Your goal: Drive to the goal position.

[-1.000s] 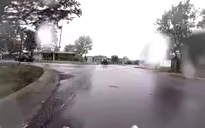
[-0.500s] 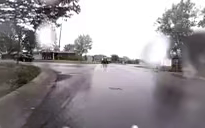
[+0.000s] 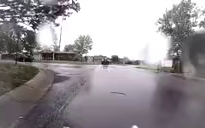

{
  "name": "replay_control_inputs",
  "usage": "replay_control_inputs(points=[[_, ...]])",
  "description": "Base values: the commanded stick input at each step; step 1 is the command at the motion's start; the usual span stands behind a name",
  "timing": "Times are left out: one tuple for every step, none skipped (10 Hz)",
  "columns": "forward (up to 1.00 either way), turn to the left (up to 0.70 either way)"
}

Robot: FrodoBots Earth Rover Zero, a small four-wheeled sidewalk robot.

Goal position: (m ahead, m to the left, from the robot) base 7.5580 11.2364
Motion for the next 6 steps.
replay_control_inputs(points=[[0.50, -0.01], [0.50, -0.01], [0.50, -0.01], [0.50, -0.01], [0.50, -0.01], [0.50, -0.01]])
